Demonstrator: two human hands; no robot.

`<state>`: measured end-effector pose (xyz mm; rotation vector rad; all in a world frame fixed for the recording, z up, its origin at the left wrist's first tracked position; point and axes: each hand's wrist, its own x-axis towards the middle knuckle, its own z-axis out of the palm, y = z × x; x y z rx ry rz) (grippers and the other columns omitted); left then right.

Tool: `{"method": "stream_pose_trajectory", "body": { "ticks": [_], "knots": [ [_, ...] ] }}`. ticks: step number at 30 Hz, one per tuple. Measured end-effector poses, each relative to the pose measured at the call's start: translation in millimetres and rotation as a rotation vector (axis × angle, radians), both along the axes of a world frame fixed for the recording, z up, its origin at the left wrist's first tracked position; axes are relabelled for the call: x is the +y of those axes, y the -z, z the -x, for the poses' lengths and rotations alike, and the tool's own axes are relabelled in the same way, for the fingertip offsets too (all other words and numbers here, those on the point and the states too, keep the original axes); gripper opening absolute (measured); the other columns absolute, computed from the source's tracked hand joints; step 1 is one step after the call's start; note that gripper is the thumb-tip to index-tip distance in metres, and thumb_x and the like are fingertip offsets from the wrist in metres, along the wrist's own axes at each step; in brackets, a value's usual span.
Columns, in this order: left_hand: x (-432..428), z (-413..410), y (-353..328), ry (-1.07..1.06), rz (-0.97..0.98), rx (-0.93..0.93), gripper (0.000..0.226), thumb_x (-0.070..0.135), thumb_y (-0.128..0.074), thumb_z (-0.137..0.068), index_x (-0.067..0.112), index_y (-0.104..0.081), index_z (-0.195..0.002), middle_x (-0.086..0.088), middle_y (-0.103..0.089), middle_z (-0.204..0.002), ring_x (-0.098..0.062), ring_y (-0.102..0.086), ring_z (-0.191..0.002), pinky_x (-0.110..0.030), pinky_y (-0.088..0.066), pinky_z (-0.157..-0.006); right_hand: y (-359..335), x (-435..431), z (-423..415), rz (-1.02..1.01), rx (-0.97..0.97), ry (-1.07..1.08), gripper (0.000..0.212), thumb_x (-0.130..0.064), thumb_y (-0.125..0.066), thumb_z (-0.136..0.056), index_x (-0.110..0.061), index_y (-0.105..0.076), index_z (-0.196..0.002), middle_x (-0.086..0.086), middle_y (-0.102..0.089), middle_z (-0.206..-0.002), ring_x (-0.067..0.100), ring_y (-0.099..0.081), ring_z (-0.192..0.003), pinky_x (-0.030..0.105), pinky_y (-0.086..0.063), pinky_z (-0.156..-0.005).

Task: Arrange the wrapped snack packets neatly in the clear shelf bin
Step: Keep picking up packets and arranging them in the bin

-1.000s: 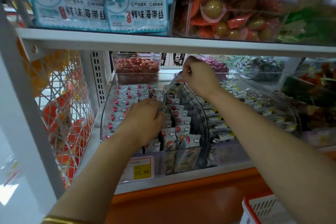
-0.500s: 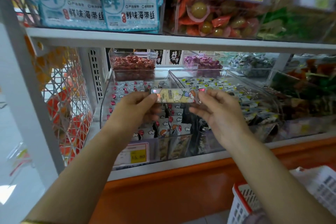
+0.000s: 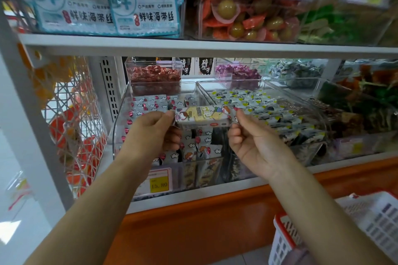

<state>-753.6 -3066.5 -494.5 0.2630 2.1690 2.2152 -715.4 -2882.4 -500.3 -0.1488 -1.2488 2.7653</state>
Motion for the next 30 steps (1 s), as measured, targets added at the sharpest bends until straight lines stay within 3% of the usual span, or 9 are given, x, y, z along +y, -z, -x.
{"method": "stream_pose_trajectory", "body": {
  "ticks": [2, 5, 8, 11, 16, 19, 22, 25, 30],
  "knots": [
    [1, 0, 0, -0.060, 0.097, 0.035, 0.032, 0.028, -0.048, -0.096, 0.010, -0.055, -0.070, 0.003, -0.058, -0.052, -0.010, -0.050, -0.045, -0.024, -0.045, -0.045, 0, 0, 1, 0.070, -0.009, -0.027, 0.008, -0.014, -0.068, -0.067, -0.009, -0.068, -0.060, 0.003, -0.056, -0.056, 0.008, -0.053, -0.045, 0.016, -0.044, -0.039],
    [3, -1, -3, -0.076, 0.096, 0.001, 0.033, 0.025, -0.045, -0.097, 0.013, -0.047, -0.066, 0.002, -0.047, -0.053, -0.012, -0.040, -0.045, -0.025, -0.036, -0.044, -1, -2, 1, 0.170, -0.045, -0.054, 0.011, -0.013, -0.067, -0.067, -0.005, -0.060, -0.065, 0.004, -0.055, -0.055, 0.008, -0.053, -0.044, 0.016, -0.044, -0.038],
    [7, -3, -7, 0.043, -0.223, -0.208, 0.032, 0.022, -0.043, -0.097, 0.014, -0.042, -0.067, 0.003, -0.044, -0.049, -0.009, -0.037, -0.040, -0.020, -0.033, -0.036, -3, -4, 1, 0.275, -0.085, -0.090, 0.012, -0.011, -0.066, -0.068, -0.002, -0.060, -0.063, 0.004, -0.054, -0.055, 0.009, -0.052, -0.043, 0.016, -0.043, -0.037],
    [7, -2, -9, 0.171, -0.559, -0.406, 0.035, 0.019, -0.042, -0.097, 0.013, -0.044, -0.063, 0.003, -0.043, -0.049, -0.007, -0.036, -0.038, -0.015, -0.031, -0.033, -5, -5, -1, 0.356, -0.099, -0.127, 0.011, -0.008, -0.062, -0.069, 0.001, -0.059, -0.075, 0.005, -0.056, -0.055, 0.009, -0.054, -0.042, 0.016, -0.044, -0.036],
    [7, 0, -9, 0.218, -0.717, -0.503, 0.037, 0.018, -0.045, -0.095, 0.011, -0.050, -0.060, 0.003, -0.046, -0.051, -0.005, -0.038, -0.038, -0.013, -0.033, -0.034, -3, -2, 0, 0.282, -0.070, -0.050, 0.025, -0.005, -0.061, -0.071, 0.003, -0.059, -0.094, 0.006, -0.058, -0.054, 0.008, -0.055, -0.043, 0.015, -0.044, -0.037],
    [7, 0, -9, 0.227, -0.684, -0.482, 0.033, 0.021, -0.045, -0.095, 0.011, -0.050, -0.064, 0.003, -0.047, -0.052, -0.005, -0.039, -0.038, -0.013, -0.034, -0.034, 1, 0, 2, 0.045, -0.042, 0.074, 0.006, -0.004, -0.059, -0.084, 0.000, -0.061, -0.089, 0.005, -0.059, -0.054, 0.008, -0.055, -0.043, 0.016, -0.044, -0.038],
    [6, -1, -10, 0.228, -0.593, -0.425, 0.031, 0.024, -0.047, -0.094, 0.012, -0.049, -0.065, 0.003, -0.046, -0.051, -0.006, -0.038, -0.038, -0.014, -0.034, -0.034, 5, 1, 3, -0.139, -0.030, 0.139, 0.009, -0.011, -0.059, -0.088, -0.005, -0.067, -0.088, 0.004, -0.059, -0.056, 0.009, -0.056, -0.046, 0.019, -0.045, -0.041],
    [5, -3, -11, 0.230, -0.519, -0.394, 0.032, 0.025, -0.048, -0.094, 0.012, -0.049, -0.065, 0.003, -0.044, -0.050, -0.006, -0.036, -0.037, -0.014, -0.033, -0.033, 4, 0, 1, -0.209, -0.004, 0.131, 0.011, -0.021, -0.070, -0.073, -0.011, -0.069, -0.076, 0.002, -0.061, -0.058, 0.009, -0.058, -0.050, 0.020, -0.048, -0.045],
    [5, -3, -11, 0.108, -0.376, -0.281, 0.031, 0.022, -0.054, -0.092, 0.011, -0.050, -0.063, 0.002, -0.051, -0.047, -0.008, -0.048, -0.042, -0.016, -0.043, -0.039, 1, 0, -1, -0.267, 0.068, 0.098, 0.008, -0.013, -0.071, -0.062, -0.013, -0.072, -0.071, 0.001, -0.063, -0.061, 0.009, -0.057, -0.054, 0.019, -0.050, -0.049]
  ]
}}
